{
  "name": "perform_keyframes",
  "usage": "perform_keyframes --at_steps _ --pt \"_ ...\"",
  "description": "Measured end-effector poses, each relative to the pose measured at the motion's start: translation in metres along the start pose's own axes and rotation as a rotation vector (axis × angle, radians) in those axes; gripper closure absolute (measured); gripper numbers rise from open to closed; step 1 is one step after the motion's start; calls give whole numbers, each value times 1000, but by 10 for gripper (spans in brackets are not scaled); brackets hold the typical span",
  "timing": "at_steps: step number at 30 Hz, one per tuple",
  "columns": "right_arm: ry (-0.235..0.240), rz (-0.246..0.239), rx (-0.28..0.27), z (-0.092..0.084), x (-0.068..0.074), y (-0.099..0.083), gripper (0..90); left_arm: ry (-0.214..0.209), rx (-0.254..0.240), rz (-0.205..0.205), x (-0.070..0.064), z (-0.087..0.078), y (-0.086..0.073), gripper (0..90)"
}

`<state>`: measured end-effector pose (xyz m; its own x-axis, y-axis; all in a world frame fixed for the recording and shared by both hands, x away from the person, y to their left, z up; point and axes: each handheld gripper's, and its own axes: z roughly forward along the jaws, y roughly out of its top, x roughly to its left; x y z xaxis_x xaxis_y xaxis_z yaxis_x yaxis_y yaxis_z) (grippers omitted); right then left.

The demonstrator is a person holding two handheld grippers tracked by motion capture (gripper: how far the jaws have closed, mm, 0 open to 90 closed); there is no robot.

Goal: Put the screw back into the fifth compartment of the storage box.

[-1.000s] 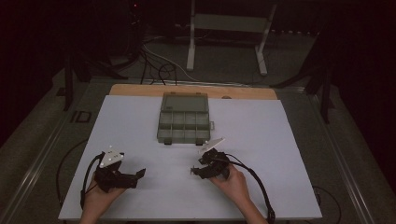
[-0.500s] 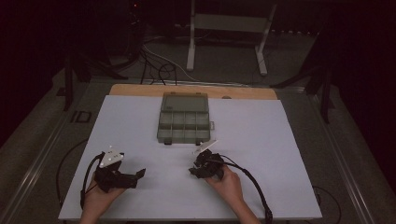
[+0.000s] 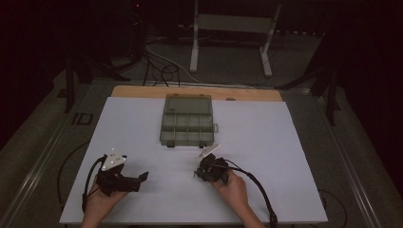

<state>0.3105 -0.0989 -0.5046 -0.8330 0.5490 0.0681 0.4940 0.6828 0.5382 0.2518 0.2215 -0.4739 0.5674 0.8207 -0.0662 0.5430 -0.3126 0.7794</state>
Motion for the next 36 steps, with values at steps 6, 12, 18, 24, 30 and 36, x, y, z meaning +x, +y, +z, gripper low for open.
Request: perform_keyframes --at_steps 6,12,18,24,30,36 --pt "-14 -1 4 0 -1 -1 867 -1 1 -2 0 0 0 1" --pt "0 10 5 -1 -3 -1 872 -2 -1 -1 0 -1 0 1" --pt "22 3 6 -4 -7 -2 875 -5 -5 -1 1 -1 1 1" --pt "42 -3 -13 -14 -10 2 875 -7 -3 -3 1 -1 0 1" --pt "58 -6 -43 -26 -17 9 875 -8 -4 -2 1 -1 0 1" --pt "91 -15 -71 -37 -25 17 877 -8 -1 -3 1 0 0 1"
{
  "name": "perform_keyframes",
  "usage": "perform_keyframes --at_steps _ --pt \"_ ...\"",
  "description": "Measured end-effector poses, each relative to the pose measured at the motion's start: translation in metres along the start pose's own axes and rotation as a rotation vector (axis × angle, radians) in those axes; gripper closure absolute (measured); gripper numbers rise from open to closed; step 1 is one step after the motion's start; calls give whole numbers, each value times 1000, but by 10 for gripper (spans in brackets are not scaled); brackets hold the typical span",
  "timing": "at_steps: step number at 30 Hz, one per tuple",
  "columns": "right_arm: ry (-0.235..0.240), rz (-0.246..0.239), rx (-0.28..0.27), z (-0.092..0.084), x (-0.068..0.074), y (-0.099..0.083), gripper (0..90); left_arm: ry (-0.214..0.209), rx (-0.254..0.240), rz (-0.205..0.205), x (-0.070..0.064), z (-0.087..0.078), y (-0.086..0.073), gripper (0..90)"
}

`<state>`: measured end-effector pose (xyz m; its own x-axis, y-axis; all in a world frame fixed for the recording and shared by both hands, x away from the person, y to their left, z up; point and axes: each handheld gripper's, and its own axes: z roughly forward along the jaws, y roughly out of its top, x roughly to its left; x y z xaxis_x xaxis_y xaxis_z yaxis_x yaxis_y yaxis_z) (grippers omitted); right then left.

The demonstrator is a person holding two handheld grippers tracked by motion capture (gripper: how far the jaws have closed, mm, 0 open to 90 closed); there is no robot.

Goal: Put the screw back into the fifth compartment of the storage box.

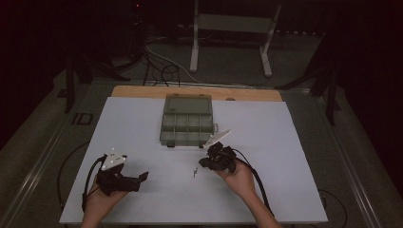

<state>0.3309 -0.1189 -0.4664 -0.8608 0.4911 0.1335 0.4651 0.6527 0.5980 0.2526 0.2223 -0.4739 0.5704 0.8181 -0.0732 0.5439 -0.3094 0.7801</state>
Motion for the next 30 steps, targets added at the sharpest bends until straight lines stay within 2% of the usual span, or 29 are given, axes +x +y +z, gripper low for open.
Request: perform_keyframes --at_steps 3,4,8,13,15,17,18,24,30 --pt "-12 -11 -2 -2 -1 3 877 0 -2 -1 1 -1 0 1" --pt "-4 -19 -9 -4 -3 4 877 -1 -2 -2 1 -1 0 1" --pt "24 12 -28 -10 -9 5 877 -2 -1 -2 1 0 0 1" --pt "31 1 -23 -12 -10 8 877 -4 -3 1 1 -1 1 1" --pt "26 -6 -8 -15 -8 14 877 -5 -4 0 1 -1 0 1" --pt "28 -21 -25 -17 -8 20 876 -5 -4 0 1 -1 1 1" --pt "34 -32 -13 -17 -9 24 877 -6 -5 -1 1 -1 1 1" --pt "45 -49 -30 -20 -10 45 877 -6 -9 -6 2 -2 0 1" --pt "54 -67 -15 -13 -16 66 877 -5 -10 -5 3 -2 1 1"
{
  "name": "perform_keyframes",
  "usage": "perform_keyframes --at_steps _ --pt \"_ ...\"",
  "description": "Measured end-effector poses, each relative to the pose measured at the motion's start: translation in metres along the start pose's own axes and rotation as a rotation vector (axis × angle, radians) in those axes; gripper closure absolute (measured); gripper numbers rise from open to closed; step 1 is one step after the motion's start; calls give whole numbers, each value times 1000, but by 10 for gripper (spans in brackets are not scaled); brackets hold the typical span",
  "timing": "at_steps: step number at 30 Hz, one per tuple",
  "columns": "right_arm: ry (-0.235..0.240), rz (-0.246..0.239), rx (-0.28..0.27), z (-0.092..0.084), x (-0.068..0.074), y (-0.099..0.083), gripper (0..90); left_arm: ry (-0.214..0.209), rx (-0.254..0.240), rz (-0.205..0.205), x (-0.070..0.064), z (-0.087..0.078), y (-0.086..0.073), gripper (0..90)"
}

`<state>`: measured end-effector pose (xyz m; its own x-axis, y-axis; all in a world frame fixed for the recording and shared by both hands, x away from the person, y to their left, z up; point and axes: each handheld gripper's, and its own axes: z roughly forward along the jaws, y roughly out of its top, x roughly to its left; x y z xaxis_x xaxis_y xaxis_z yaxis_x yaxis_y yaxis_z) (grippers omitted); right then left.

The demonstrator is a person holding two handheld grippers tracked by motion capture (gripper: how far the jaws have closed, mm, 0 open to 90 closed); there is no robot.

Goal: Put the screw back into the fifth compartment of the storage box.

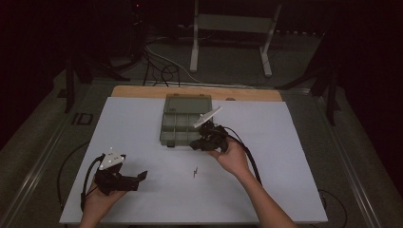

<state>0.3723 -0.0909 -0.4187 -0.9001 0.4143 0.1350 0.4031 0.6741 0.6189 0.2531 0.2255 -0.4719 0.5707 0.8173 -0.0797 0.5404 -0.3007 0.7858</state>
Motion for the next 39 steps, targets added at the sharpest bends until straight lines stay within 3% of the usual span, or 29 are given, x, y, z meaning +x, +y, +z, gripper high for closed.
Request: perform_keyframes --at_steps 12,14,15,16,22,27,30,35,39 --pt "21 -36 1 11 -14 40 876 -4 -1 -2 0 1 0 1" --pt "25 -23 -6 14 -15 47 876 -2 -1 -1 0 0 0 1" --pt "27 -42 3 15 -17 50 876 -1 -1 1 0 0 0 1" --pt "30 -27 3 17 -17 53 877 -1 -2 1 1 0 0 1" --pt "41 -55 17 32 -23 70 876 -4 1 3 1 1 0 1" --pt "42 -55 19 43 -26 77 876 -5 2 6 0 1 0 1" --pt "47 -36 11 59 -30 79 876 -5 -1 6 0 0 0 1" --pt "43 -12 37 75 -36 80 876 -6 0 4 0 1 0 1" --pt "45 5 25 83 -39 78 876 -7 1 8 -1 1 0 1"
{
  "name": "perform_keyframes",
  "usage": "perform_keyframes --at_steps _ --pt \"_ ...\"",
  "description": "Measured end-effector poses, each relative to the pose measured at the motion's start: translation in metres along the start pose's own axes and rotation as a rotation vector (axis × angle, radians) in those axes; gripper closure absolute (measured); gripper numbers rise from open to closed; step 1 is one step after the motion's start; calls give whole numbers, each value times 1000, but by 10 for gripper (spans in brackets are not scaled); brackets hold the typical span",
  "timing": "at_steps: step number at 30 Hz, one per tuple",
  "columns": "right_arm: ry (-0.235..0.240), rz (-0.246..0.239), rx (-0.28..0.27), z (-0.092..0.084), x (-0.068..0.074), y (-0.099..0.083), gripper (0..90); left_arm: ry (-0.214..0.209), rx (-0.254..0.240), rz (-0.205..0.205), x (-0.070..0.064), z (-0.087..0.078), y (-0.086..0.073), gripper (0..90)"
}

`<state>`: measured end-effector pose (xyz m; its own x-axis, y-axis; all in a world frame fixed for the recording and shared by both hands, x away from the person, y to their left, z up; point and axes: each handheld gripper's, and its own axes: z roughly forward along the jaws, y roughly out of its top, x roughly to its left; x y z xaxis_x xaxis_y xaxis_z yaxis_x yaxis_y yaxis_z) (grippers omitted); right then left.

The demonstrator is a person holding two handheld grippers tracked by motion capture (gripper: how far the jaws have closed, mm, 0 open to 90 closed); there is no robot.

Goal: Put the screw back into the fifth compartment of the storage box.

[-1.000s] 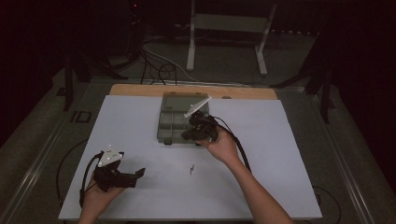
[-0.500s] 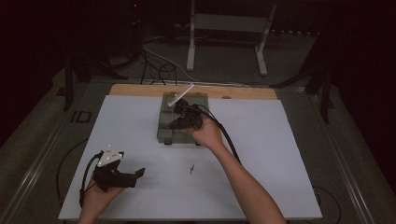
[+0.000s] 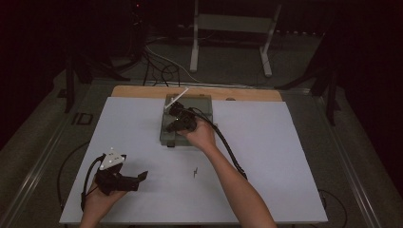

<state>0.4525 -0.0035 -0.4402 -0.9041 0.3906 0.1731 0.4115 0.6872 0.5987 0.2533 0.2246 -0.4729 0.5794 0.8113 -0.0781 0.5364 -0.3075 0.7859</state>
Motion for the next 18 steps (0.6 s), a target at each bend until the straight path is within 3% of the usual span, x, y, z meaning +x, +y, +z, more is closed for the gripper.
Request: perform_keyframes --at_steps 7,9,18 --pt "3 17 13 16 -5 -3 867 -1 1 3 0 0 0 1" --pt "-1 36 1 18 -6 -4 807 -2 -1 0 0 1 0 1" --pt "4 49 -11 9 -9 -12 772 -2 1 -1 0 0 0 1"
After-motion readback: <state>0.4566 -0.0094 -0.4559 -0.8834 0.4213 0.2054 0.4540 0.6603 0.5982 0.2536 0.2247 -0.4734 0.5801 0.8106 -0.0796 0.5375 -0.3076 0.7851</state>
